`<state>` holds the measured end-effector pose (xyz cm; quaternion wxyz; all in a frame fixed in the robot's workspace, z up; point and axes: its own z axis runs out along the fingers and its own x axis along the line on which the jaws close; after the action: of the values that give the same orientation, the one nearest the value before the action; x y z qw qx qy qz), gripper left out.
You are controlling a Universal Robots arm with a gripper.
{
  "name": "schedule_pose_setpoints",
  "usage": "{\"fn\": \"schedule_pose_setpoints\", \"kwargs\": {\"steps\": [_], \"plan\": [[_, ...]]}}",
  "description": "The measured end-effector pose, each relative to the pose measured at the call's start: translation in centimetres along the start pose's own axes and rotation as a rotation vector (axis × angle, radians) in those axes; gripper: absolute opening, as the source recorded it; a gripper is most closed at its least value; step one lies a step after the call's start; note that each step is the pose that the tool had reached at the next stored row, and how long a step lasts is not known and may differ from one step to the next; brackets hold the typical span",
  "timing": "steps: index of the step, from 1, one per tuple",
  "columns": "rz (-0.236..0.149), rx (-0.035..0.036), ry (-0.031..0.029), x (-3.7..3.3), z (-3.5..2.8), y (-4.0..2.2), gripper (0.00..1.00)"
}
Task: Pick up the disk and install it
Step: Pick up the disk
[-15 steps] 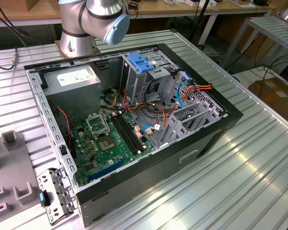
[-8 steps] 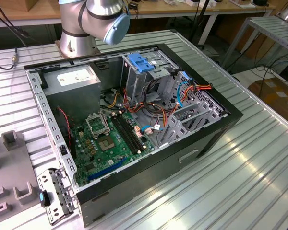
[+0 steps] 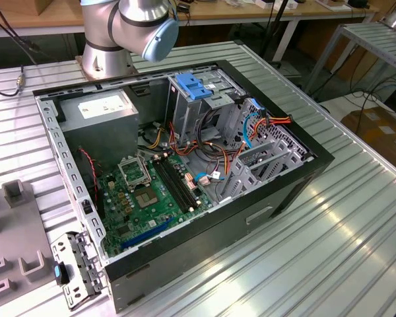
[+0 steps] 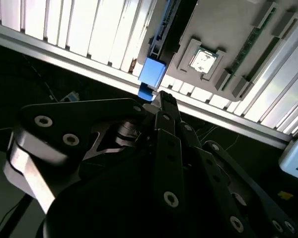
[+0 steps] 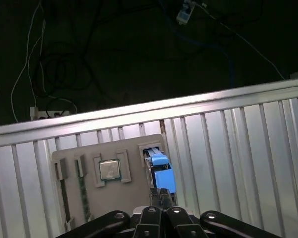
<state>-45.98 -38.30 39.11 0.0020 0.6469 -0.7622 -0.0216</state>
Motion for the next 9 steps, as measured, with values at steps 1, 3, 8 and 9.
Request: {"fn": "schedule_pose_setpoints", "kwargs": {"steps": [1, 3, 8, 9], "plan": [[-0.001, 0.0019, 0.0, -0.04, 0.08, 0.0, 0.11], [-0.003, 0.005, -0.0006, -0.19, 0.32, 0.0, 0.11], [-0.028, 0.0055, 0.0002, -0.4, 1.26, -0.01, 0.11], [-0.037, 0.0053, 0.0005, -0.4, 1.46, -0.01, 0.17]]}}
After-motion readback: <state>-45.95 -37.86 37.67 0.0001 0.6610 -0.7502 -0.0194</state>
